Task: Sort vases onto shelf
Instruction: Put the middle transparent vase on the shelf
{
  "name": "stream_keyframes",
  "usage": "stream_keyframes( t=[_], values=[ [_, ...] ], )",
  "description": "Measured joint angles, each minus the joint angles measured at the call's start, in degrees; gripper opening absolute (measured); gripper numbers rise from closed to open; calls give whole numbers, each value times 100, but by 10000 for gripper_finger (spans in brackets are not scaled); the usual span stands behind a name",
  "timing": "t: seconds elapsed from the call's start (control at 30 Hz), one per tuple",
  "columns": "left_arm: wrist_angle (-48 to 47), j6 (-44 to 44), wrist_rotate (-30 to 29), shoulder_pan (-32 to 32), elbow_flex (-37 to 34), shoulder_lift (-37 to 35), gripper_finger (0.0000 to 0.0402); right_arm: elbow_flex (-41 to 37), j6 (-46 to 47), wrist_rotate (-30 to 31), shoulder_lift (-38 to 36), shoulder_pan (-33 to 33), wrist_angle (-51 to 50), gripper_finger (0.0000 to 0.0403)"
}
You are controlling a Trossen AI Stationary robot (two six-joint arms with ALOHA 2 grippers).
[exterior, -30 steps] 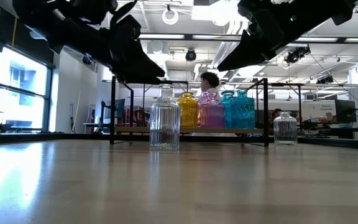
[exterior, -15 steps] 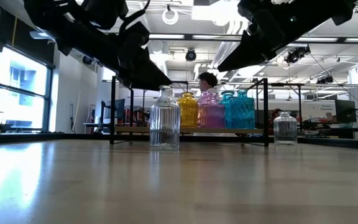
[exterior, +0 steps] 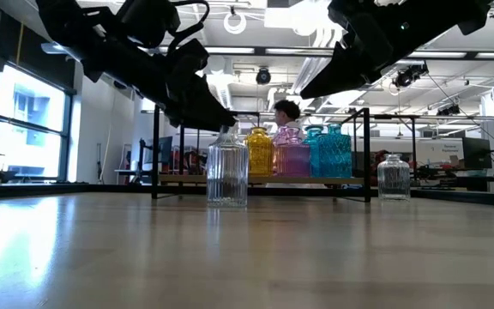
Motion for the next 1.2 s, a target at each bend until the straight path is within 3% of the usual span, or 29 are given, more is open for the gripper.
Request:
stream_keyframes(
  t=[0.47, 0.67, 0.87, 1.2],
  values=[
    [-3, 50, 0, 58, 5, 44, 97, 0, -27, 0, 2, 0, 0, 0],
    [-246, 43, -17, 166, 300, 30, 86, 0, -26, 0, 2, 0, -7, 0],
    [-1147, 149, -20, 164, 746, -394, 69, 2, -23, -1, 2, 0, -27, 0],
    [-2317, 40, -411, 417, 887, -1502, 1, 2, 16, -4, 2, 0, -68, 0]
  ],
)
